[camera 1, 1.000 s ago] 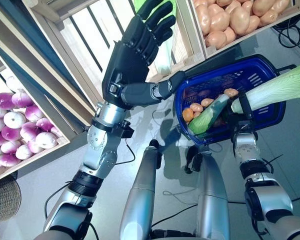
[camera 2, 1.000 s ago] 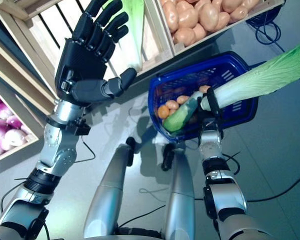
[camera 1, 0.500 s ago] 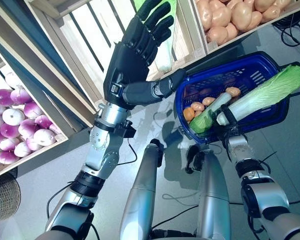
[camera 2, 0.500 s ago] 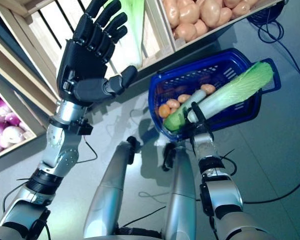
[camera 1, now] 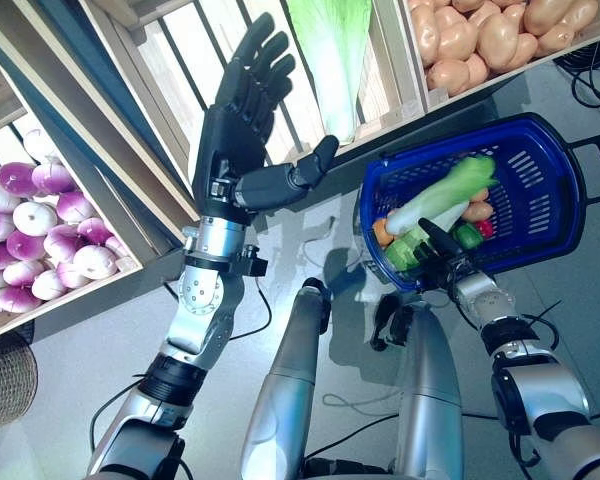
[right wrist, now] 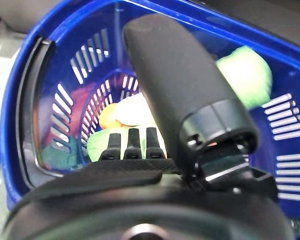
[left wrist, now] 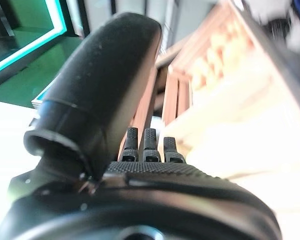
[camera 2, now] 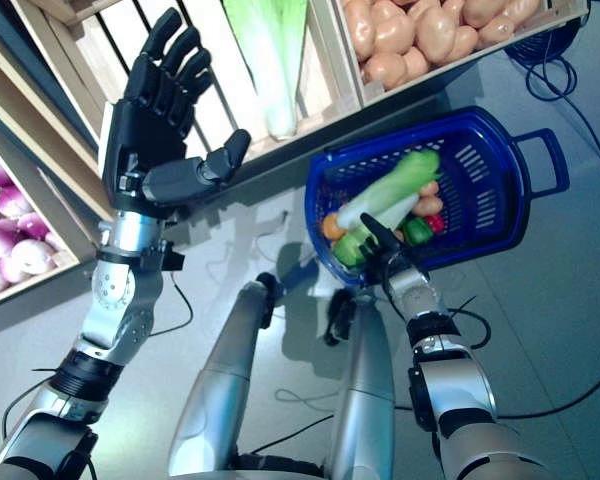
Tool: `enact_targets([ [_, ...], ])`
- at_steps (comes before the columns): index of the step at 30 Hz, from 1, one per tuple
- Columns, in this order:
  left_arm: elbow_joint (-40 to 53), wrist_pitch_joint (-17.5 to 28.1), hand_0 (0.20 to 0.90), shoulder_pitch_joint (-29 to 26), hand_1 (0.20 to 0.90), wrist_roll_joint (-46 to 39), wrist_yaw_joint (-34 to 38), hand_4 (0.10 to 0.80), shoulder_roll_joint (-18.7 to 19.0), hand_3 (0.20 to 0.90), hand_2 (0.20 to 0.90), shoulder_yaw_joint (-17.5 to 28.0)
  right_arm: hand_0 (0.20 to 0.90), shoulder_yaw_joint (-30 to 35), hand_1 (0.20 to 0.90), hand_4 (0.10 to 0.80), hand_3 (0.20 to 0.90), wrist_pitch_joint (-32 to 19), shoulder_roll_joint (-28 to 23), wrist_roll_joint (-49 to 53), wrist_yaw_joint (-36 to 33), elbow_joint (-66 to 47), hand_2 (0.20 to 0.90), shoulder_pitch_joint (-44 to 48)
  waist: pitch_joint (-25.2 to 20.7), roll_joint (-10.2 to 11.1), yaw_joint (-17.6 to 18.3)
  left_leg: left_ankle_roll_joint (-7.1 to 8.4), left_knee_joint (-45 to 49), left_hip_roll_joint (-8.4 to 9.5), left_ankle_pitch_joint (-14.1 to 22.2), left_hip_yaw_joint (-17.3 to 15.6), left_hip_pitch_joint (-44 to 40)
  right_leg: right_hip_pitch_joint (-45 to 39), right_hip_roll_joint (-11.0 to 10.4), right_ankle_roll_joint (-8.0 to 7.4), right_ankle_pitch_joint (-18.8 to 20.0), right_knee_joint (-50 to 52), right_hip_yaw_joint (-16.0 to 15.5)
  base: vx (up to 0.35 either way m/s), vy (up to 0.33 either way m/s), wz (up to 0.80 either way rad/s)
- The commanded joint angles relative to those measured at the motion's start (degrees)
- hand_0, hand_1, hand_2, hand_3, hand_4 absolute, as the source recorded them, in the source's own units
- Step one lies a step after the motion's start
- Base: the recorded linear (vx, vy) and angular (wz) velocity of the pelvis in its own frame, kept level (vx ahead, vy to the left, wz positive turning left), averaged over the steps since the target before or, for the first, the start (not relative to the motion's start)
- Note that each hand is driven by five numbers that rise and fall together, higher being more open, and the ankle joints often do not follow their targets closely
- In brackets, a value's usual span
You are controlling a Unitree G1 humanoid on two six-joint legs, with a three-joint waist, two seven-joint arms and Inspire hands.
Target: Put vegetables into the basket
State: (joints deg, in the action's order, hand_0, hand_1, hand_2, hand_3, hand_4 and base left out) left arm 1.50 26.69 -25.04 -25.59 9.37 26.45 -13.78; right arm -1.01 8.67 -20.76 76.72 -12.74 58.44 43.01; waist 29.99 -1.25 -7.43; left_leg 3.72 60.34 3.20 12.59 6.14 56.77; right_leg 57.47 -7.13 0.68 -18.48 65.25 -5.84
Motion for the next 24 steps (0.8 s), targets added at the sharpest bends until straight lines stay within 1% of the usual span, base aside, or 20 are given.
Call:
enact_targets([
  [1,7.69,6.04,0.900,-2.69,0.900,8.41,2.82,0.800,1.77,0.900,0.900,6.09,0.900,-0.49,0.900,0.800,0.900,0.74,-3.11,-0.62,4.14,2.03,0.900,-3.09,-0.20,-1.16,-0.02,-5.99,0.84,2.23,2.48,-5.28,-2.04,-4.46,1.78,1.36,4.38,-1.84,-1.66,-0.014,-0.039,0.02],
  [2,8.22,5.94,0.900,-2.43,0.900,10.12,3.66,0.800,3.07,0.900,0.900,6.68,0.900,-0.18,0.900,0.800,0.900,0.47,-3.19,1.49,4.94,1.27,0.900,-4.20,-0.20,-0.98,0.05,-6.08,-0.01,1.89,1.04,-5.46,-1.73,-4.26,1.74,1.78,5.64,-2.76,-2.09,0.039,-0.048,0.01],
  [4,8.19,4.71,0.900,-2.21,0.900,14.48,5.41,0.800,4.84,0.900,0.900,7.54,0.900,0.36,0.900,0.800,0.900,-1.15,-2.83,3.46,6.34,-0.73,0.900,-6.55,-0.20,-0.58,0.44,-5.81,-1.39,1.62,1.64,-5.26,-3.84,-6.10,2.19,1.26,5.05,-3.72,-1.63,0.044,-0.041,0.03],
  [5,8.05,4.40,0.900,-2.06,0.900,16.06,6.24,0.800,5.51,0.900,0.900,7.88,0.900,0.57,0.900,0.800,0.900,-1.88,-2.50,3.50,6.72,-1.77,0.900,-7.53,-0.20,-0.51,0.64,-5.85,-1.65,1.32,0.48,-5.52,-3.32,-5.72,2.09,1.63,6.05,-4.18,-1.97,-0.003,-0.020,0.06],
  [6,7.42,2.00,0.900,-1.63,0.900,20.13,9.63,0.800,6.73,0.900,0.900,8.45,0.900,0.42,0.900,0.800,0.900,-3.31,-2.10,3.97,6.59,-4.71,0.900,-9.49,-0.20,-0.30,1.07,-5.51,-2.15,1.15,0.09,-5.57,-3.79,-6.40,2.41,1.63,6.28,-4.87,-1.79,0.044,-0.011,0.04],
  [7,6.82,-0.09,0.900,-1.41,0.900,21.88,10.89,0.800,7.71,0.900,0.900,8.46,0.900,0.17,0.900,0.800,0.900,-4.43,-1.65,4.03,6.17,-7.02,0.900,-10.97,-0.20,-0.19,1.43,-5.25,-2.37,1.11,1.18,-5.44,-5.12,-7.79,2.72,1.20,5.34,-5.27,-1.21,0.034,-0.011,0.00],
  [8,5.98,-2.66,0.900,-1.13,0.900,26.14,12.65,0.800,9.26,0.900,0.900,8.89,0.900,-0.18,0.900,0.800,0.900,-6.41,-1.09,3.69,6.06,-10.69,0.900,-13.30,-0.20,-0.12,1.95,-5.34,-3.19,0.57,-0.21,-5.84,-4.67,-7.58,2.74,1.58,6.51,-6.39,-1.37,0.014,-0.004,-0.05],
  [9,4.88,-2.78,0.900,-1.04,0.900,31.58,15.44,0.800,11.04,0.900,0.900,8.98,0.900,-0.97,0.900,0.800,0.900,-8.75,-0.39,4.08,5.24,-14.49,0.900,-15.60,-0.20,0.01,2.54,-5.24,-3.86,0.19,-0.49,-6.00,-4.99,-8.01,2.99,1.56,6.69,-7.13,-1.08,-0.067,0.005,-0.07],
  [10,4.34,-3.30,0.900,-1.00,0.900,35.15,16.26,0.800,12.53,0.900,0.900,9.14,0.900,-1.33,0.900,0.800,0.900,-9.94,-0.15,4.29,5.25,-16.85,0.900,-17.30,-0.20,0.06,2.96,-5.22,-4.47,0.02,-0.60,-6.13,-5.39,-8.45,3.09,1.48,6.82,-7.88,-0.98,-0.009,0.012,-0.05],
  [12,3.31,-4.24,0.900,-0.58,0.900,43.49,19.19,0.800,15.80,0.900,0.900,9.43,0.900,-2.01,0.900,0.800,0.900,-10.61,0.39,2.03,6.10,-21.70,0.900,-22.91,-0.20,0.16,3.98,-4.92,-5.91,-0.35,-0.91,-6.52,-6.43,-9.65,3.45,1.33,7.04,-9.69,-0.62,0.029,0.038,0.00],
  [13,2.52,-5.81,0.900,-0.63,0.900,49.27,21.27,0.800,18.44,0.900,0.900,9.27,0.900,-2.56,0.900,0.800,0.900,-10.39,0.89,0.51,6.64,-23.39,0.900,-26.11,-0.20,0.10,4.66,-4.62,-7.09,-0.55,-0.05,-6.58,-8.14,-11.18,3.80,0.83,6.11,-10.58,0.03,-0.014,0.101,-0.01],
  [14,2.21,-7.14,0.900,-1.10,0.900,51.98,21.98,0.800,20.47,0.900,0.900,9.02,0.900,-3.18,0.900,0.800,0.900,-10.21,1.11,0.79,7.56,-23.83,0.900,-28.12,-0.20,-0.01,5.15,-4.69,-8.08,-0.99,-1.56,-7.07,-7.58,-10.63,3.77,1.16,7.26,-11.50,-0.08,-0.007,0.109,-0.12],
  [15,1.82,-8.76,0.900,-1.94,0.900,54.54,22.34,0.800,22.92,0.900,0.900,8.56,0.900,-3.42,0.900,0.800,0.900,-9.70,1.48,1.36,9.01,-23.76,0.900,-30.34,-0.20,-0.01,5.70,-4.56,-9.09,-1.29,-1.80,-7.39,-8.26,-11.25,3.82,1.04,7.40,-12.51,0.24,0.013,0.083,-0.19],
  [16,1.28,-10.64,0.900,-2.98,0.900,58.33,22.13,0.800,25.27,0.900,0.900,8.07,0.900,-4.25,0.900,0.800,0.900,-9.20,1.92,1.44,10.47,-23.62,0.900,-32.75,-0.20,0.03,6.24,-4.12,-10.21,-1.37,-0.93,-7.41,-10.02,-12.98,4.06,0.54,6.50,-13.57,0.90,0.020,0.064,-0.20],
  [17,1.09,-11.97,0.900,-3.87,0.900,58.77,21.65,0.800,27.03,0.900,0.900,7.63,0.900,-4.44,0.900,0.800,0.900,-8.95,1.96,0.47,11.29,-23.63,0.900,-33.72,-0.20,0.02,6.69,-4.36,-11.26,-1.68,-2.27,-7.87,-9.80,-12.71,3.95,0.88,7.64,-14.60,0.64,0.019,0.056,-0.15],
  [19,-0.06,-15.13,0.900,-7.30,0.900,64.68,20.57,0.800,31.72,0.900,0.900,5.11,0.900,-5.35,0.900,0.800,0.900,-7.40,1.57,0.15,11.52,-23.74,0.900,-36.03,-0.20,0.19,7.77,-4.18,-13.19,-2.04,-2.85,-8.45,-10.92,-13.74,4.04,0.88,8.07,-16.52,0.89,-0.029,0.047,-0.19],
  [20,-0.74,-15.99,0.900,-8.52,0.900,64.25,19.66,0.800,33.40,0.900,0.900,3.77,0.900,-5.53,0.900,0.800,0.900,-7.15,1.32,0.22,12.01,-23.24,0.900,-36.44,-0.20,0.12,8.20,-4.07,-13.57,-2.15,-2.95,-8.56,-11.16,-13.94,4.02,0.80,8.15,-16.83,0.90,0.007,0.046,-0.16],
  [21,-1.63,-17.18,0.900,-10.91,0.900,66.19,18.68,0.800,35.60,0.900,0.900,1.11,0.900,-5.43,0.900,0.800,0.900,-6.90,1.18,1.08,12.70,-22.41,0.900,-37.04,-0.20,0.18,8.60,-4.06,-14.22,-2.25,-3.13,-8.81,-11.59,-14.17,3.95,0.69,8.45,-17.45,0.87,0.012,0.043,-0.04],
  [22,-2.26,-17.78,0.900,-11.99,0.900,68.60,18.34,0.800,36.76,0.900,0.900,-0.20,0.900,-5.54,0.900,0.800,0.900,-6.45,1.03,1.79,13.13,-22.07,0.900,-37.54,-0.20,0.17,9.09,-3.97,-14.54,-2.33,-3.21,-8.97,-11.82,-14.34,3.93,0.63,8.60,-17.81,0.86,0.018,0.044,-0.02],
  [24,-3.15,-20.39,0.900,-15.92,0.900,71.61,16.00,0.800,39.18,0.900,0.900,-4.83,0.900,-5.43,0.900,0.800,0.900,-6.38,0.64,2.49,14.86,-21.14,0.900,-38.17,-0.20,0.16,9.85,-3.76,-15.24,-2.49,-3.57,-9.26,-12.08,-14.75,3.96,0.49,8.92,-18.71,0.98,0.014,0.034,-0.11],
])
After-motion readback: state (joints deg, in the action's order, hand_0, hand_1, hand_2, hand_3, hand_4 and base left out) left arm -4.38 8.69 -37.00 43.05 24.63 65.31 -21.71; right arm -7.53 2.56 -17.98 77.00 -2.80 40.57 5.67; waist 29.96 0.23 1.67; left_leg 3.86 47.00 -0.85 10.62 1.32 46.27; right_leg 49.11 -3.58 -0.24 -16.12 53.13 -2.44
